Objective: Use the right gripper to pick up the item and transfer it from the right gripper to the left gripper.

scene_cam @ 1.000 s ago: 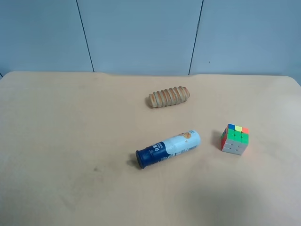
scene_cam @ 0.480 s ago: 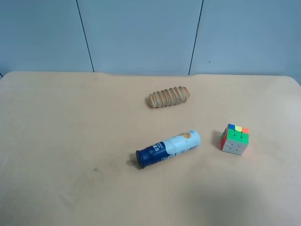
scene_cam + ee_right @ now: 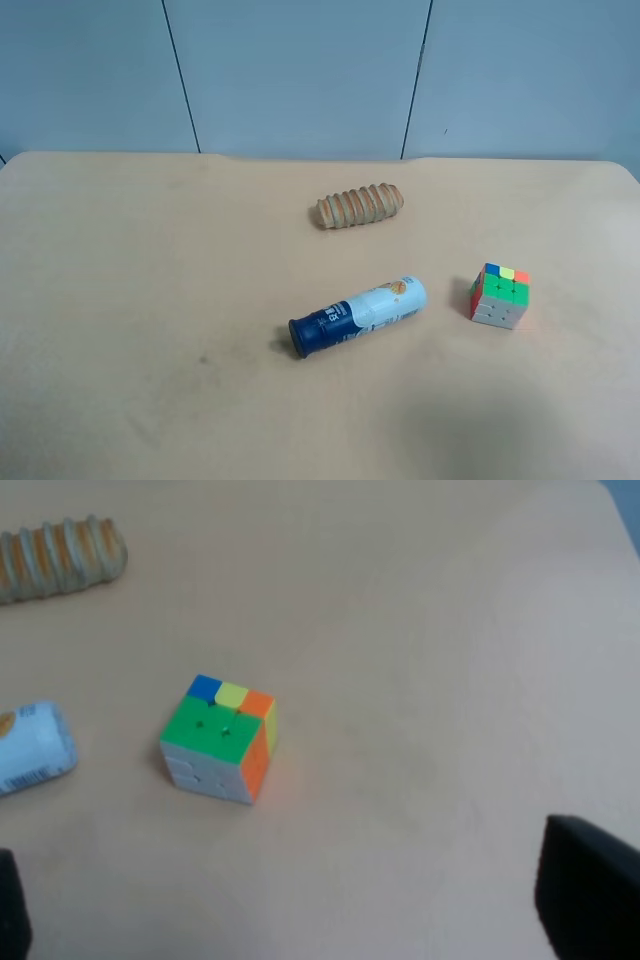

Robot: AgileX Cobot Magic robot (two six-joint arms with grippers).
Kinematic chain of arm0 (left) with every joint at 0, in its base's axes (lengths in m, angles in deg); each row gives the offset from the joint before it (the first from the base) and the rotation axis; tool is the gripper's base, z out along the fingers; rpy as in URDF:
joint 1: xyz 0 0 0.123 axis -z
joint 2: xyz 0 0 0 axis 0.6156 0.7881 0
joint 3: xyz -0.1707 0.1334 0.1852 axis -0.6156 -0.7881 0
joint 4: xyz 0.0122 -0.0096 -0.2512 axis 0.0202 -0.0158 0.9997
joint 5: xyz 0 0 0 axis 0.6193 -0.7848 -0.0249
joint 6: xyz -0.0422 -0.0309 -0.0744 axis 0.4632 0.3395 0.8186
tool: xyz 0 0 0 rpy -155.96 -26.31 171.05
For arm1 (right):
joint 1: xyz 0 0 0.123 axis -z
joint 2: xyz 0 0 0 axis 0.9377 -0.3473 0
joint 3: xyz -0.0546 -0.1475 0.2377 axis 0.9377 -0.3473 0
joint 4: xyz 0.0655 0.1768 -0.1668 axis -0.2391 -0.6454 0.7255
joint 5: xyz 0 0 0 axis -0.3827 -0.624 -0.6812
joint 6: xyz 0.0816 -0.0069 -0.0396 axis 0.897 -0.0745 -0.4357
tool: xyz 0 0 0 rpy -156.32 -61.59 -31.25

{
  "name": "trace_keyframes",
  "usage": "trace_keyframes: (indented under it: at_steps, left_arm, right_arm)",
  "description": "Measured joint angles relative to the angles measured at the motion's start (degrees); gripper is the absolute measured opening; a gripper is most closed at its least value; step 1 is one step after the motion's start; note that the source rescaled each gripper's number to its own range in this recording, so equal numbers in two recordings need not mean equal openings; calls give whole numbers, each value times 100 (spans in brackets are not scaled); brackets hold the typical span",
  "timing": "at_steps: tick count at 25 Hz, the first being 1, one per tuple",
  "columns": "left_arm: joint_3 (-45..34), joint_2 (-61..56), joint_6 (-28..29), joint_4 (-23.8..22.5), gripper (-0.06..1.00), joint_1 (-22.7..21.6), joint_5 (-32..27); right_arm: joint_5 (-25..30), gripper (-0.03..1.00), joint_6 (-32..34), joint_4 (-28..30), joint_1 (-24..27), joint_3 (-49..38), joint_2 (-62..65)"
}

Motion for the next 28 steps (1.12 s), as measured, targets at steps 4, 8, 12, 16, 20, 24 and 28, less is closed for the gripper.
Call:
trace_keyframes:
  at_steps: [4,8,12,16,20,24,28]
  left_arm:
    - [0,0,4,0,100,0,0]
    - [0,0,4,0,100,0,0]
    - [0,0,4,0,100,0,0]
    - [0,0,-2,0,100,0,0]
    - [0,0,-2,0,100,0,0]
    - [0,0,-2,0,100,0,0]
    - [0,0,4,0,100,0,0]
  right_arm:
    - [7,100,0,0,0,24,-5]
    - [29,100,-22,51,0,472,-673]
    - [69,100,-231,114,0,1295,-2126]
    - [102,100,-420,168,-179,2204,-3605]
    - [134,100,-801,168,-729,2925,-5036]
    - [168,100,-1251,168,-1331,3450,-6394]
    - [181,100,-1840,109,-1737,3600,-7516]
